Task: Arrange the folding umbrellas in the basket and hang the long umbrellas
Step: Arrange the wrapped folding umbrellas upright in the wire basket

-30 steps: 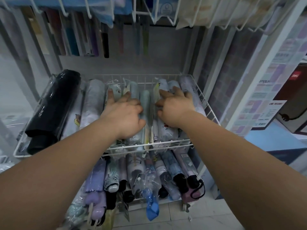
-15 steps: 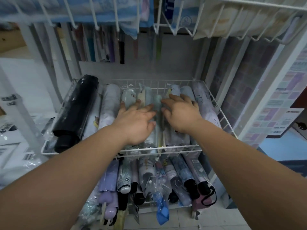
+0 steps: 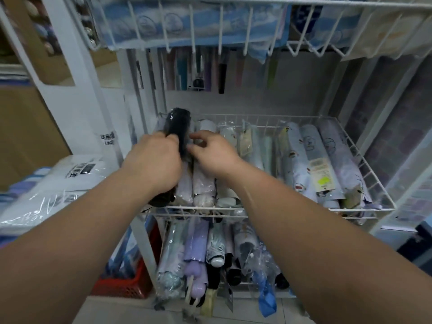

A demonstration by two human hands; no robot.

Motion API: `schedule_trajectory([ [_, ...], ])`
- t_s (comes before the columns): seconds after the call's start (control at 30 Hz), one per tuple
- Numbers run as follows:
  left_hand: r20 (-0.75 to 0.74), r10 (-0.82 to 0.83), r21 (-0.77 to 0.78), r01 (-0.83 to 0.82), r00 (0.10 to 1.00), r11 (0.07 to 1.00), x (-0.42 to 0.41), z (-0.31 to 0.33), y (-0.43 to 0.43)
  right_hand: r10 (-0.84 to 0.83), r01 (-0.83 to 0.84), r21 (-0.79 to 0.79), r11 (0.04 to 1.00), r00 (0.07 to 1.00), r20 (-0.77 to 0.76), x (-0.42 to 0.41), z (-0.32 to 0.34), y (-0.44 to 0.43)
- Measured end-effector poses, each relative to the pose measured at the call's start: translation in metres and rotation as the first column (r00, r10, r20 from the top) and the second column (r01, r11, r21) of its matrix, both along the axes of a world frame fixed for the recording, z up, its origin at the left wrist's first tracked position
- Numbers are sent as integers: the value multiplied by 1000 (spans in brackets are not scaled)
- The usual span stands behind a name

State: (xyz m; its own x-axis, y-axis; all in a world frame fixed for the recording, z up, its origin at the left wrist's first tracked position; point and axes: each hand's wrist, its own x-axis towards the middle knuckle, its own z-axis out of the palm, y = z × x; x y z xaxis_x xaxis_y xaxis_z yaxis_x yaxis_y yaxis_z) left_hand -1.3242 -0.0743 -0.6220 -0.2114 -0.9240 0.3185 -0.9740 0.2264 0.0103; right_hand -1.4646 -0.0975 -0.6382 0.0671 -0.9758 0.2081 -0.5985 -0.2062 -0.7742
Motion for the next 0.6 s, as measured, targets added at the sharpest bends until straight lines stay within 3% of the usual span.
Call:
schedule_trajectory([
  [0.17, -286, 60, 107, -31, 956, 994, 12, -1, -6, -41, 33, 45, 998, 984, 174, 17, -6, -4],
  [0.3, -379, 111, 193, -39, 919, 980, 11, 1, -5, -44, 17, 86, 996, 948, 316, 26, -9, -5],
  [0.6, -751, 26, 116, 93, 659, 989, -9, 9, 8, -37, 27, 29, 999, 883, 467, 6, -1, 5],
])
